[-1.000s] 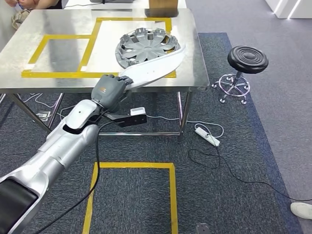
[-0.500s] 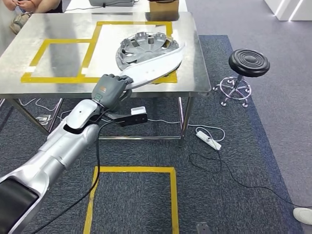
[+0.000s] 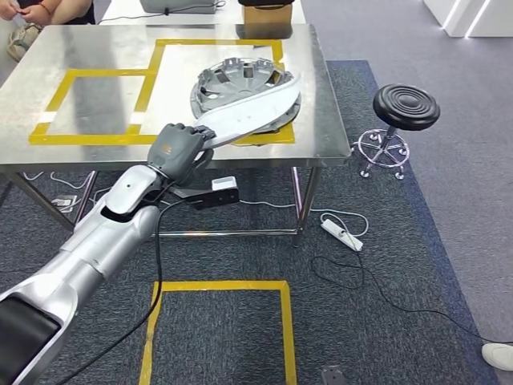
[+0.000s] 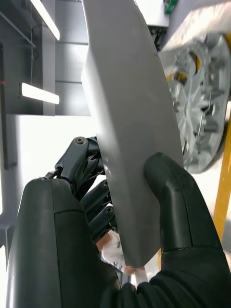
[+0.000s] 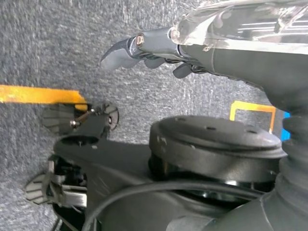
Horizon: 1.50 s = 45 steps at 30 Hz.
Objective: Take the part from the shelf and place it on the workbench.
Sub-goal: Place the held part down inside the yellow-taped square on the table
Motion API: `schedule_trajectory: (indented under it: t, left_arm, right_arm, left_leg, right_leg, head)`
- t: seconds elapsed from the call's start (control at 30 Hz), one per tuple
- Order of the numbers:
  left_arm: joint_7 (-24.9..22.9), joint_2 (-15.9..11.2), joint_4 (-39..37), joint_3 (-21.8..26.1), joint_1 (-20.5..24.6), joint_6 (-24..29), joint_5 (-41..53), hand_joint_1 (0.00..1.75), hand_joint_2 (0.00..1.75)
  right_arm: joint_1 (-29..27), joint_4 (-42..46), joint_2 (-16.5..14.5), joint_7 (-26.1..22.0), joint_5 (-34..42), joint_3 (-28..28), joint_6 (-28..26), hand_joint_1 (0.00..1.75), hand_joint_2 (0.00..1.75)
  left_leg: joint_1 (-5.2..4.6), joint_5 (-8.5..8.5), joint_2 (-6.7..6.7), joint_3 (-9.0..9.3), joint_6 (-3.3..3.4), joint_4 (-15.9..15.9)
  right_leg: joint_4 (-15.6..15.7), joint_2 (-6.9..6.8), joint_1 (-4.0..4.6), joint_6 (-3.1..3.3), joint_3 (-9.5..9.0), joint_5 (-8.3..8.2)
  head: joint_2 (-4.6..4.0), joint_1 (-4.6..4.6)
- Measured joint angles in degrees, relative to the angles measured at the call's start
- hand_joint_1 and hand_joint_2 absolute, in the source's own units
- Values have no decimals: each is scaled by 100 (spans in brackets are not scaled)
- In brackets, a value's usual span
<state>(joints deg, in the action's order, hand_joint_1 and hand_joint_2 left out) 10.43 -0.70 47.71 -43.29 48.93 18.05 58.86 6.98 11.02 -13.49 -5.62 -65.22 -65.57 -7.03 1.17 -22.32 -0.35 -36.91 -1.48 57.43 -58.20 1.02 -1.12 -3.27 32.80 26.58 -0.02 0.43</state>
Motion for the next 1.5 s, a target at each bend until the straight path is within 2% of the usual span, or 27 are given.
schedule_trajectory:
  t: [0.07, 0.17, 0.2, 0.23, 0.27, 0.33, 0.4, 0.5, 0.57, 0.6, 0.67, 0.7, 0.73, 0.77, 0.8, 0.83, 0.9, 0.97, 1.07, 1.13, 1.2, 1.23, 1.27, 1.3, 1.37, 1.4, 1.5]
  left_arm:
    - [-1, -3, 1, 5, 8, -7, 0, 175, 175]
    - [-1, 5, 0, 0, 5, -16, 2, 175, 175]
    - [-1, 5, -1, -3, 0, -24, 3, 175, 175]
    - [-1, 5, -3, -4, -3, -33, 7, 175, 175]
    - [-1, 6, -4, -5, -3, -41, 10, 175, 175]
    - [-1, 11, -6, -5, 1, -50, 21, 175, 175]
    - [-2, 15, -6, -4, 13, -50, 35, 175, 175]
    - [-5, 19, -6, -4, 22, -51, 50, 175, 175]
    - [-5, 22, -5, -1, 31, -51, 50, 175, 175]
    - [-5, 22, -5, 1, 37, -51, 49, 175, 175]
    - [-5, 19, -7, 0, 34, -53, 49, 175, 175]
    - [-5, 17, -7, -1, 23, -54, 49, 175, 175]
    - [-5, 16, -8, -2, 12, -54, 50, 175, 175]
    - [-5, 16, -8, -2, 4, -54, 50, 175, 175]
    - [-5, 16, -8, -1, 2, -54, 49, 175, 175]
    - [-5, 15, -9, 1, 4, -54, 49, 175, 175]
    - [-5, 15, -9, 2, 18, -54, 49, 175, 175]
    - [-5, 16, -10, -1, 24, -55, 50, 175, 175]
    - [-10, 15, -10, 2, 27, -56, 49, 175, 175]
    - [-11, 24, -10, 3, 33, -56, 48, 175, 175]
    - [-11, 27, -10, -1, 24, -57, 49, 175, 175]
    - [-11, 27, -10, -2, 17, -58, 49, 175, 175]
    - [-11, 27, -10, -3, 11, -58, 50, 175, 175]
    - [-11, 27, -10, -3, 9, -58, 49, 175, 175]
    - [-11, 30, -10, -3, 13, -58, 49, 175, 175]
    - [-11, 31, -10, -3, 18, -58, 49, 175, 175]
    - [-13, 24, -10, -3, 26, -58, 50, 175, 175]
  right_arm:
    - [0, 0, 0, -6, 2, -1, 1, 0, 175]
    - [8, 0, 0, -10, 3, -1, 1, 0, 175]
    - [5, 0, 0, -11, 4, -2, 1, 0, 175]
    - [4, 0, 0, -11, 3, -2, 1, 0, 175]
    - [5, 0, 0, -11, 1, -3, 1, 0, 175]
    - [7, 0, 0, -11, -8, -4, 1, 0, 175]
    - [8, 0, 0, -10, -13, -4, 1, 0, 175]
    - [5, 0, 0, -10, -19, -5, -1, 0, 175]
    - [3, 0, 0, -10, -23, -5, -6, 0, 175]
    - [8, 0, 0, -10, -24, -5, -8, 0, 175]
    - [14, 0, 0, -10, -25, -5, -10, 0, 175]
    - [14, 0, 0, -10, -26, -5, -10, 0, 175]
    - [11, 0, 0, -10, -26, -5, -10, 0, 175]
    - [9, 0, 0, -10, -26, -5, -10, 0, 175]
    - [8, 0, 0, -10, -26, -5, -10, 0, 175]
    - [7, 0, 1, -10, -26, -5, -10, 0, 175]
    - [13, 0, 3, -10, -26, -5, -11, 0, 175]
    - [16, 0, 6, -10, -27, -5, -11, 0, 175]
    - [9, 0, 5, -10, -27, -5, -10, 0, 175]
    - [16, 0, 4, -10, -25, -5, -10, 0, 175]
    - [16, 0, 5, -10, -21, -5, -9, 0, 175]
    - [14, 0, 5, -11, -19, -5, -9, 0, 175]
    - [13, 0, 6, -11, -17, -5, -9, 0, 175]
    - [12, 0, 7, -11, -16, -5, -9, 0, 175]
    - [13, 0, 5, -10, -19, -5, -10, 0, 175]
    - [12, 0, 5, -10, -19, -5, -9, 0, 175]
    - [8, 0, 4, -10, -22, -5, -8, 0, 175]
  left_leg:
    - [3, -33, -1, 43, 91, -5]
    - [-24, -93, -1, 102, 174, -9]
    - [-38, -113, -2, 122, 185, -8]
    - [-51, -136, -5, 148, 188, -8]
    - [-60, -162, -7, 185, 185, -7]
    - [-69, -228, -11, 280, 159, -7]
    - [-88, -277, -17, 327, 109, -1]
    - [-90, -297, -18, 334, 20, -27]
    - [-81, -402, -14, 277, -46, 123]
    - [-77, -528, -12, 157, -74, 371]
    - [-70, -840, -10, -263, -114, 1146]
    - [-66, -926, -10, -468, -127, 1477]
    - [-62, -895, -10, -593, -134, 1628]
    - [-56, -747, -9, -607, -137, 1557]
    - [-49, -508, -6, -510, -141, 1276]
    - [-37, -247, 5, -351, -151, 884]
    - [-20, 5, 11, -52, -132, 214]
    - [-28, -40, -1, 35, -48, 22]
    - [-24, -78, -12, 62, 90, 27]
    - [-22, -104, -13, 97, 152, 23]
    - [-42, -136, -13, 123, 188, 24]
    - [-53, -156, -15, 143, 195, 24]
    - [-61, -179, -17, 173, 197, 24]
    - [-65, -208, -20, 216, 190, 25]
    - [-78, -277, -27, 309, 157, 26]
    - [-88, -307, -33, 338, 132, 29]
    - [-95, -335, -43, 359, 58, 9]
  right_leg:
    - [-223, -32, -9, -51, 90, 139]
    - [-1359, -56, 0, -60, 705, 592]
    - [-1650, -56, 4, -53, 901, 640]
    - [-1727, -56, 9, -39, 999, 567]
    - [-1576, -56, 16, -18, 981, 383]
    - [-818, -58, 37, 34, 686, -115]
    - [-205, -57, 59, 71, 398, -334]
    - [-66, -43, 69, 125, 322, -295]
    - [-29, -40, 49, 182, 276, -286]
    - [-12, -43, 36, 209, 246, -277]
    - [-9, -48, 34, 243, 210, -244]
    - [-9, -49, 33, 252, 192, -226]
    - [-10, -46, 29, 251, 171, -206]
    - [-11, -39, 22, 243, 142, -184]
    - [-12, -29, 11, 226, 103, -158]
    - [-12, -19, 6, 198, 65, -127]
    - [-34, -3, 28, 133, 28, -56]
    - [-29, -2, 51, 79, 20, -11]
    - [-110, -27, 35, 3, 42, 84]
    - [-695, -48, 35, -29, 330, 362]
    - [-1518, -55, 38, -34, 811, 653]
    - [-1745, -55, 41, -27, 976, 665]
    - [-1736, -55, 45, -12, 1029, 549]
    - [-1480, -55, 50, 10, 955, 320]
    - [-653, -55, 65, 57, 610, -169]
    - [-325, -56, 73, 72, 455, -298]
    - [-82, -47, 95, 104, 332, -297]
  head:
    - [0, 21]
    - [0, 53]
    - [1, 54]
    - [1, 55]
    - [1, 54]
    - [1, 55]
    - [0, 52]
    - [1, 40]
    - [1, 24]
    - [1, 16]
    - [0, 4]
    - [0, 7]
    - [0, 6]
    - [0, 5]
    - [0, 6]
    - [0, 1]
    - [1, -20]
    - [1, -21]
    - [1, 10]
    - [1, 43]
    - [1, 62]
    - [1, 63]
    - [0, 64]
    - [1, 65]
    - [1, 67]
    - [1, 65]
    - [1, 56]
